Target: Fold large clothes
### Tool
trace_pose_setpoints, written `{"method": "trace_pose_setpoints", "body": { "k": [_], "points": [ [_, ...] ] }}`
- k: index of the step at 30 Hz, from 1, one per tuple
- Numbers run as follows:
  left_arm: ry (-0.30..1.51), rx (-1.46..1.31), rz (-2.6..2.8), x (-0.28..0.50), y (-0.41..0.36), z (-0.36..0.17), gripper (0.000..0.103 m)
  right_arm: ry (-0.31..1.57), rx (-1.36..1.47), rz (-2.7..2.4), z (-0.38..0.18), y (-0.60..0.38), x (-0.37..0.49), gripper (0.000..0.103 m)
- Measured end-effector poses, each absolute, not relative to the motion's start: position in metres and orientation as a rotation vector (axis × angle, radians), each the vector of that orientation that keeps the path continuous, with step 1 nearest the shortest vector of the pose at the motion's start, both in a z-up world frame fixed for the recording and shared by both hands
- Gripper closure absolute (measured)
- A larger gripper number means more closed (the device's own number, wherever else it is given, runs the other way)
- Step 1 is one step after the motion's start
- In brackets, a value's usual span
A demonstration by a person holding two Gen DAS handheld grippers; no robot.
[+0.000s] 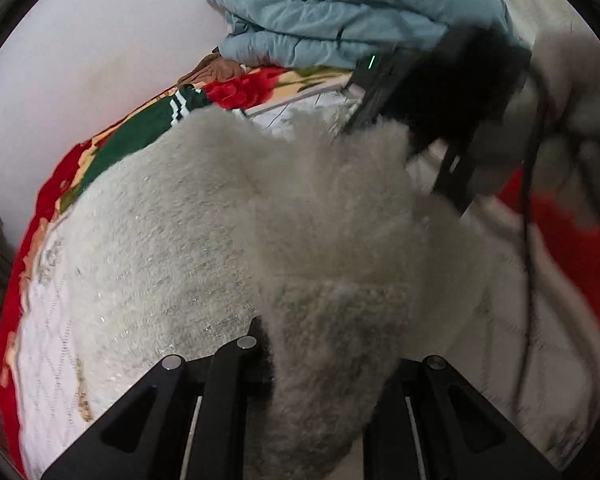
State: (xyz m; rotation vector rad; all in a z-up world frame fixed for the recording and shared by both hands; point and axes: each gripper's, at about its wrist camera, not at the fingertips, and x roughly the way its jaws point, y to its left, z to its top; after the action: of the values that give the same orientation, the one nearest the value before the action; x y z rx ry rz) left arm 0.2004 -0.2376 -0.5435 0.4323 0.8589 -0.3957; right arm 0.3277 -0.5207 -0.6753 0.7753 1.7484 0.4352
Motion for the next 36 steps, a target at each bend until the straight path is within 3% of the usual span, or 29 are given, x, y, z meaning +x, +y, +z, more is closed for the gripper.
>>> {"method": "trace_pose_setpoints", "body": {
  "k": [1, 3, 5, 7, 8, 9, 15, 22, 24, 27, 32, 36],
  "points": [
    [0.859, 0.445, -0.385, 0.199, -0.236, -0.541, 0.088, 1.738, 0.762, 0.421, -0.667, -0.523, 0.329, 0.043],
    [0.881, 0.474, -0.356, 0.198, -0.235, -0.536, 0.08, 1.693, 0.716, 0.378, -0.649, -0.533, 0.326, 0.027],
    [0.897, 0.454, -0.346, 0.196, -0.229, -0.525, 0.071, 1.626, 0.667, 0.31, -0.625, -0.554, 0.336, 0.018],
    [0.92, 0.391, -0.353, 0.195, -0.219, -0.518, 0.044, 1.544, 0.589, 0.249, -0.595, -0.57, 0.333, 0.018],
    [0.935, 0.362, -0.351, 0.193, -0.215, -0.514, 0.017, 1.526, 0.585, 0.252, -0.586, -0.581, 0.336, 0.018],
    [0.942, 0.333, -0.343, 0.19, -0.21, -0.511, 0.011, 1.508, 0.599, 0.265, -0.575, -0.582, 0.334, 0.018],
    [1.015, 0.131, -0.224, 0.179, -0.181, -0.485, 0.011, 1.528, 0.726, 0.493, -0.549, -0.528, 0.336, 0.018],
    [1.1, -0.046, -0.075, 0.171, -0.14, -0.474, 0.009, 1.731, 0.806, 0.656, -0.615, -0.42, 0.348, 0.022],
    [1.113, -0.069, -0.08, 0.169, -0.134, -0.47, 0.009, 1.739, 0.762, 0.692, -0.626, -0.389, 0.354, 0.08],
    [1.13, -0.085, -0.097, 0.167, -0.124, -0.464, 0.009, 1.722, 0.734, 0.65, -0.642, -0.365, 0.361, 0.083],
    [1.14, -0.165, -0.138, 0.168, -0.103, -0.457, 0.009, 1.61, 0.738, 0.563, -0.602, -0.407, 0.371, 0.084],
    [1.142, -0.141, -0.071, 0.193, -0.099, -0.475, 0.009, 1.641, 0.612, 0.421, -0.628, -0.442, 0.383, 0.081]
  ]
}}
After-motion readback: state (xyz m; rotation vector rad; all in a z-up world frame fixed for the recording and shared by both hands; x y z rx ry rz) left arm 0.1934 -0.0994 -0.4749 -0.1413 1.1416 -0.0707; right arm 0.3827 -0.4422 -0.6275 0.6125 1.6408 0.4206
